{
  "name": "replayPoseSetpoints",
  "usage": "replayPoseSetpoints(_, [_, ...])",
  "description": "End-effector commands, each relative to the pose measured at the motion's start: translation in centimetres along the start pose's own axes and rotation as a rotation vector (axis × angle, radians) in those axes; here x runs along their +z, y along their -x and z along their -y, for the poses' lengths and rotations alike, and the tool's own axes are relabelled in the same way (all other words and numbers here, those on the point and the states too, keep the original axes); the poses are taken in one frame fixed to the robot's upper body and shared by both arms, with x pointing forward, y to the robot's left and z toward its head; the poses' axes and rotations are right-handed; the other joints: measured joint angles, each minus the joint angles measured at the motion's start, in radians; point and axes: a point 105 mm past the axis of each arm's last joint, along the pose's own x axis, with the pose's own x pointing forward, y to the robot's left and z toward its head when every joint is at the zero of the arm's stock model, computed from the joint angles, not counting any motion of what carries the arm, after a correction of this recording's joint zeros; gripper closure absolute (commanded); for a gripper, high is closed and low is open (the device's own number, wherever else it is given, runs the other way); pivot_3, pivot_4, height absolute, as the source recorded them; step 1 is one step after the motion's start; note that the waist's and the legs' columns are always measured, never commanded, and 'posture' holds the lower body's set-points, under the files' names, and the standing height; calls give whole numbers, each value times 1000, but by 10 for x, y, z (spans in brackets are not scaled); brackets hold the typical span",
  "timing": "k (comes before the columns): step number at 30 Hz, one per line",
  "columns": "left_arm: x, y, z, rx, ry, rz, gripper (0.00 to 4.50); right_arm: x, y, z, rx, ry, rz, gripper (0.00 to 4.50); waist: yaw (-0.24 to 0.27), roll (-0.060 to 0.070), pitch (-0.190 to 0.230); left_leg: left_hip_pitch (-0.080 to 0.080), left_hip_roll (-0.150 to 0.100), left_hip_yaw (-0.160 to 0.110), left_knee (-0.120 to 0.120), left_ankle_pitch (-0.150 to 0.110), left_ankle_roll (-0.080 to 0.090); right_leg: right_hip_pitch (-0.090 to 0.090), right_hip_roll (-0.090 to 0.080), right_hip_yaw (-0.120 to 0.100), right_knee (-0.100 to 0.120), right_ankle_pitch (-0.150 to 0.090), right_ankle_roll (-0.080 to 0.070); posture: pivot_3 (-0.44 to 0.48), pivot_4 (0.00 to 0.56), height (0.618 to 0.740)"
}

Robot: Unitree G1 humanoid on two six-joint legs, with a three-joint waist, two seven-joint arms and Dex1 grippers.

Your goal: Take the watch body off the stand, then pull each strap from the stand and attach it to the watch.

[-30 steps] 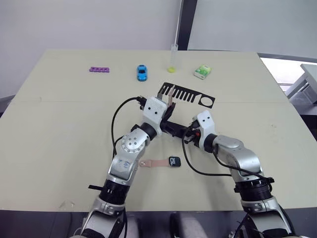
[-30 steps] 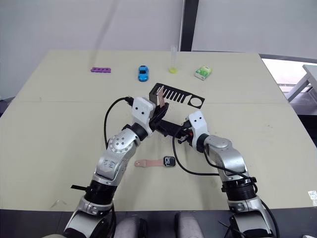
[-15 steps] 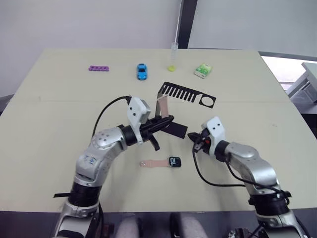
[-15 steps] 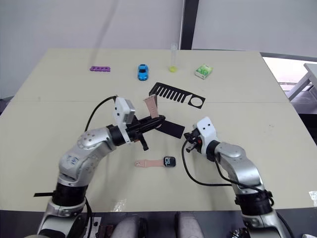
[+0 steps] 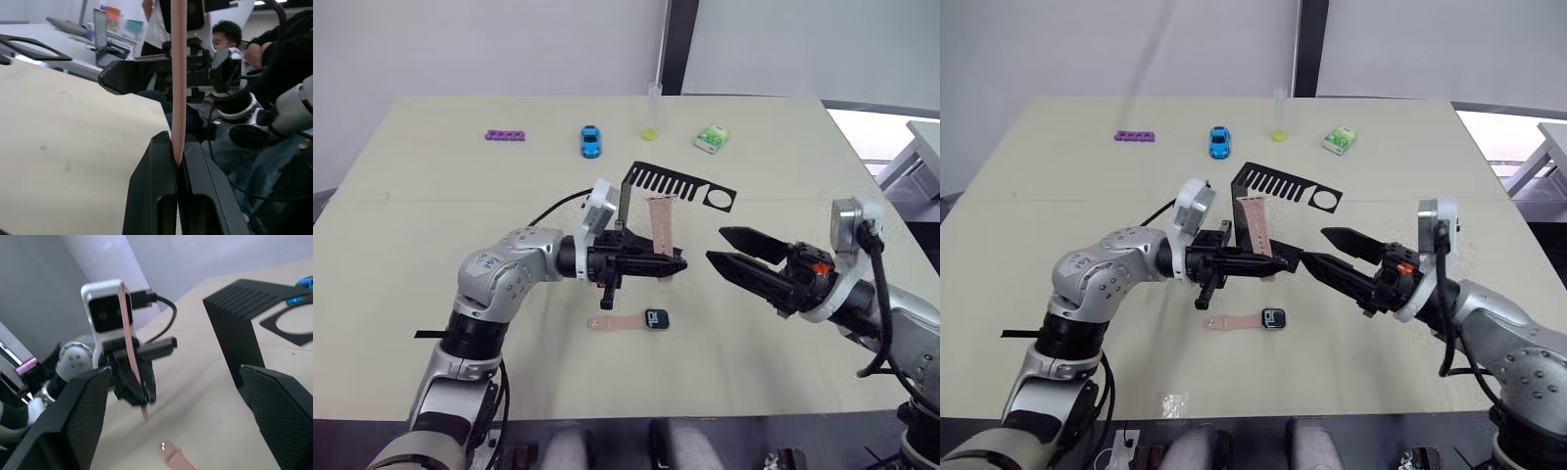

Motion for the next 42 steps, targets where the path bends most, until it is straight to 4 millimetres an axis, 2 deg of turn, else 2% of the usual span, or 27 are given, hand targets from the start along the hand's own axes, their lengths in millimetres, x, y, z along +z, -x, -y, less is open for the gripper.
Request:
replayPoseSetpoints(1, [8,-10,10,-102,-17,8,4500,14,-8,-12,23,-43,42,43,1,0,0,0,0,0,0,0,0,0,0,0,0,0,0,0,150,740])
replayPoseSetpoints(4, [10,-13,10,-129,-11,7,4500,14,-15,-19,37,-41,20,43,2,0,0,-1,0,-1,0,0,0,0,0,0,-1,0,0,0,150,740])
replayPoseSetpoints(8, [11,-15,7,-139,6,13,4500,13,-23,-20,19,-54,22,43,2,0,0,-7,0,-2,2,1,1,-4,0,-1,-1,1,1,0,150,740])
replayPoseSetpoints(11, [10,-14,7,-148,11,6,4500,12,-27,-22,27,-54,12,860,2,0,0,-8,0,-2,2,1,1,-5,0,-1,-1,1,1,0,150,740])
replayPoseSetpoints(18, [4,-11,9,-139,31,-2,4500,9,-36,-28,72,-46,-11,860,2,0,0,-8,0,-2,2,1,2,-5,0,-1,-1,1,1,0,150,740])
replayPoseSetpoints(26, [8,-13,10,-131,29,14,4500,10,-36,-30,93,-53,-15,860,3,0,0,-9,0,-3,2,1,2,-5,-1,-2,-2,1,1,0,150,740])
replayPoseSetpoints(29, [8,-13,10,-127,26,14,4500,11,-36,-31,94,-54,-13,1723,2,0,0,-9,0,-3,2,1,2,-5,-1,-2,-2,1,1,0,150,740])
replayPoseSetpoints(42, [13,-13,7,-117,25,38,4500,14,-33,-30,85,-48,1,1723,3,0,0,-9,0,-3,2,1,2,-5,-1,-2,-2,1,1,0,150,740])
